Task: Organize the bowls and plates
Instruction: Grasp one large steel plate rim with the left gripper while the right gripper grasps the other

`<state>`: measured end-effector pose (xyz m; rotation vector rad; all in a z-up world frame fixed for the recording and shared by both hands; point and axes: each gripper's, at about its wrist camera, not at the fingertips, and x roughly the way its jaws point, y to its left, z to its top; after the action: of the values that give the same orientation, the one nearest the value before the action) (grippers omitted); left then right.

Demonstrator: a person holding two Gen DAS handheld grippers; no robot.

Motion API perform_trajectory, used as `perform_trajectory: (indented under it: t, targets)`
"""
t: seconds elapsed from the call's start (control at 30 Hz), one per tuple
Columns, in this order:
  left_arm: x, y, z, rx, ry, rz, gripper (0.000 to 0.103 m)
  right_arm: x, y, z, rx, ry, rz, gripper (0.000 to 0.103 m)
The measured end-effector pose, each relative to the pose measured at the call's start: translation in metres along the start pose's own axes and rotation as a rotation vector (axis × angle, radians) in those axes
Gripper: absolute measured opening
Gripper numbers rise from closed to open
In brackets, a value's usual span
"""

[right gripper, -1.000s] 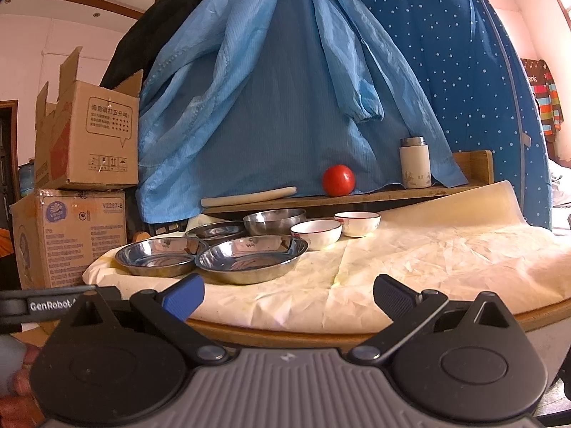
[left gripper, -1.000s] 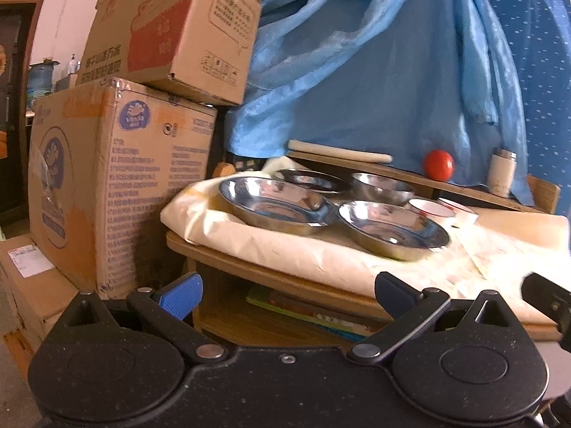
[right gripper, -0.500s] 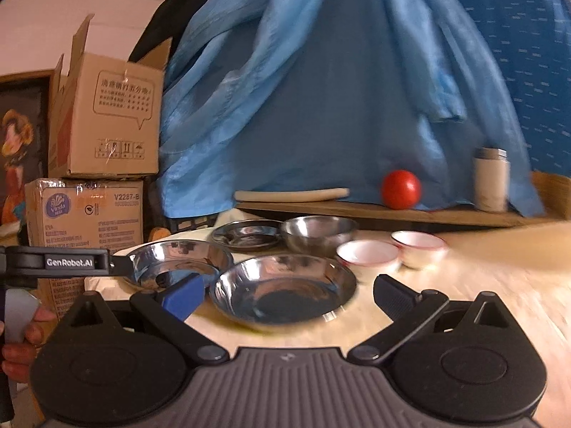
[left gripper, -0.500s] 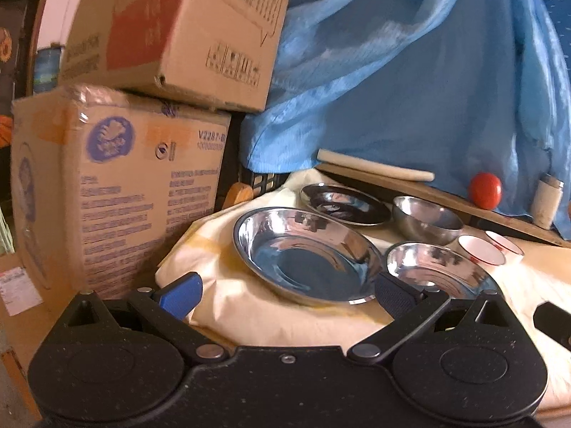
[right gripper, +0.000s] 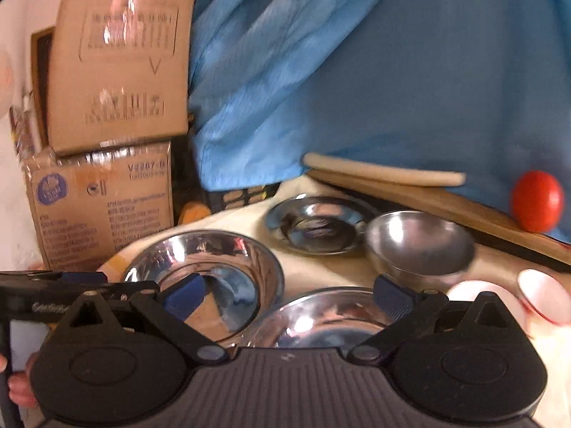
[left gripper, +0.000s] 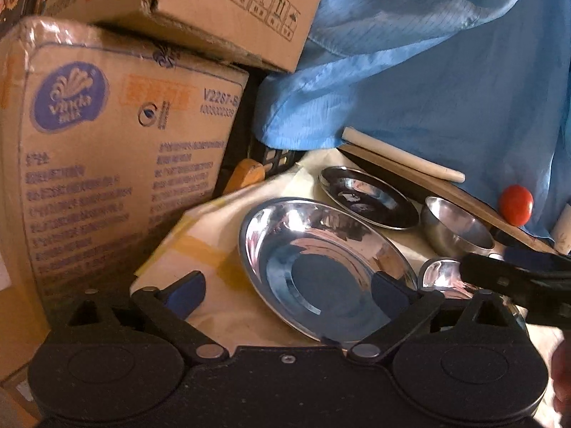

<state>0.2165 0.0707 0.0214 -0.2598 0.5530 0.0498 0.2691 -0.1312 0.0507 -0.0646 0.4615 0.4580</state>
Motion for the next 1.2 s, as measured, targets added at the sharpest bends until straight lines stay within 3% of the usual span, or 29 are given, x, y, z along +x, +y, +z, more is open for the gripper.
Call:
perform_trajectory:
  t: [0.1,0.23,0.47,0.6,0.83,0.93,1.2]
  targets:
    - [0.005,-0.001,-0.001,-0.009,0.011,-0.006,0.087,0.028,-0.002,0.009,-0.016,0.052,0.055,0.102]
    - [0.009,-0.001,-0.001,-0.015,0.003,0.003,0.076,0.060,-0.007,0.017,-0.002,0.128,0.109,0.087]
    - [0.013,0.000,-0.005,-0.032,-0.022,0.040,0.060,0.092,-0.011,0.023,-0.006,0.214,0.112,0.072]
    - [0.014,-0.004,-0.007,-0.018,-0.035,0.082,0.051,0.104,-0.012,0.021,0.019,0.277,0.101,0.058]
    - [0.018,0.003,-0.009,-0.056,-0.045,0.111,0.024,0.118,-0.008,0.023,0.027,0.327,0.087,0.029]
    - [0.020,0.003,-0.010,-0.052,-0.049,0.119,0.021,0.122,-0.006,0.026,0.040,0.339,0.106,0.021]
    - [0.019,0.004,-0.007,-0.069,-0.048,0.139,0.017,0.119,-0.014,0.025,0.120,0.320,0.112,0.018]
